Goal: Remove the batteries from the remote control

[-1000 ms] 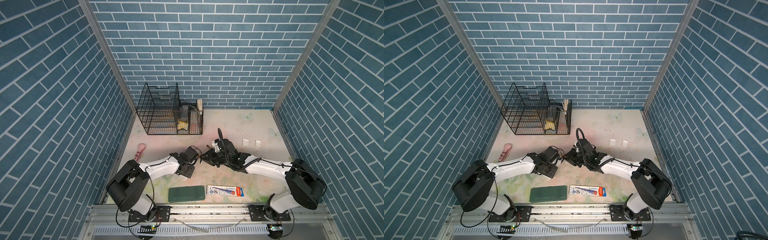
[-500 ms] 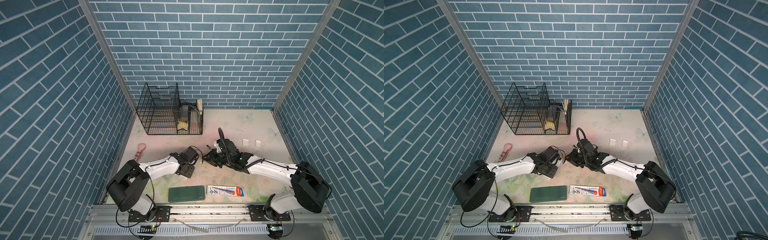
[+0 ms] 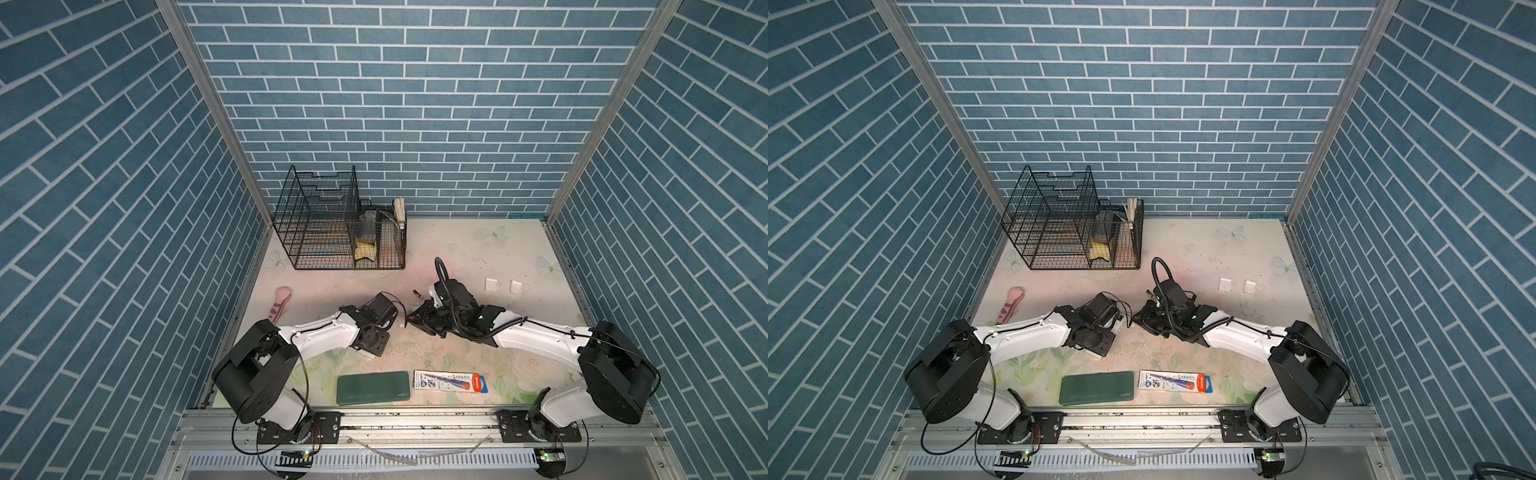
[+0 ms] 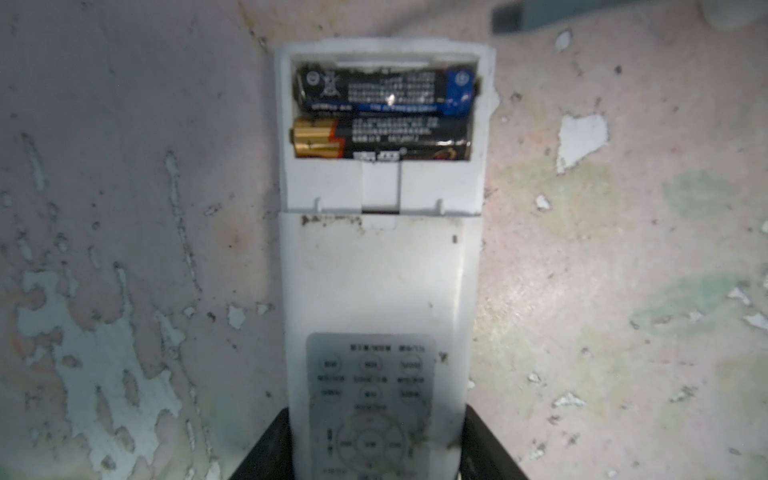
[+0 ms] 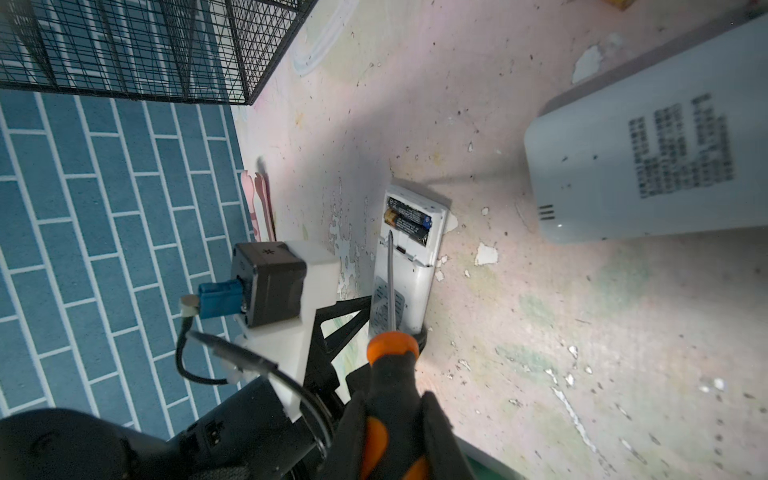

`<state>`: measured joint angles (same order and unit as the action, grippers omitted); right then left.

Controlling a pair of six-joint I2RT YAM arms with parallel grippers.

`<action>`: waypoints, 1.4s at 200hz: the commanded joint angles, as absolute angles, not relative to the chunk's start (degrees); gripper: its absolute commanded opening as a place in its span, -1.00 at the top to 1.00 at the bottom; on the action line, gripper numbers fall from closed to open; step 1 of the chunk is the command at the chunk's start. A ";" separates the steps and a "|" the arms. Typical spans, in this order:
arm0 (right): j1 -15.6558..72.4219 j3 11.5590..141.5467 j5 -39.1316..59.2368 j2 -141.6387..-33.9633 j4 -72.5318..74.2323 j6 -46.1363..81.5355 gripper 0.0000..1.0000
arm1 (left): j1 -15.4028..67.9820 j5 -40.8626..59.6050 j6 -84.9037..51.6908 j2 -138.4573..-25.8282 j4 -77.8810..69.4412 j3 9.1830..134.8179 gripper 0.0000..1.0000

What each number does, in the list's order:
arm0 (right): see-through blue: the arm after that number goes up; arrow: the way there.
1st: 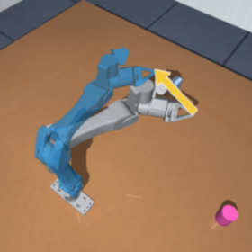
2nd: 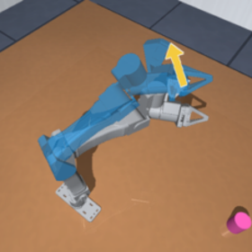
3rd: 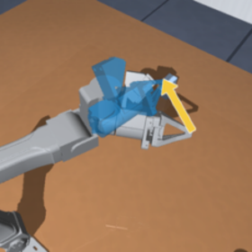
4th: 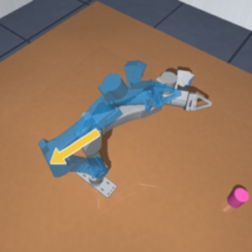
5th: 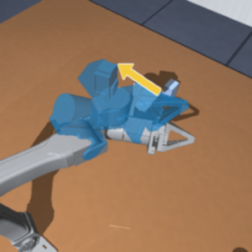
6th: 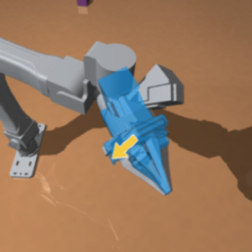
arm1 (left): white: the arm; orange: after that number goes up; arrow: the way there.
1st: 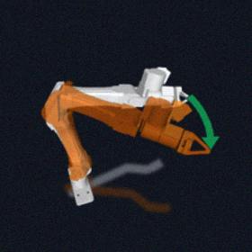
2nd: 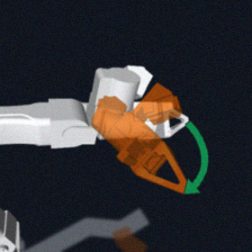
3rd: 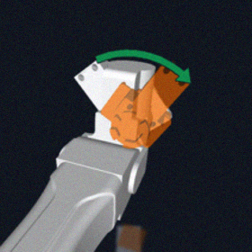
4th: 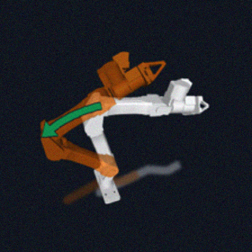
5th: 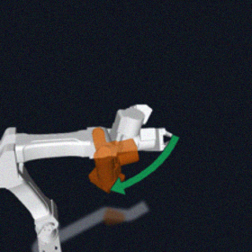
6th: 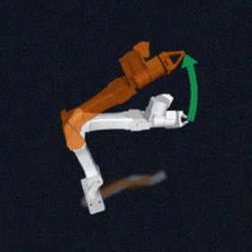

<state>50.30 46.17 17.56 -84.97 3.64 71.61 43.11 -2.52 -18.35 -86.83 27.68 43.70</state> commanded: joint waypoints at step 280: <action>50.85 43.33 18.63 -88.58 7.49 72.80 1.00 | 43.95 -1.23 -17.43 -88.42 28.65 43.86 0.42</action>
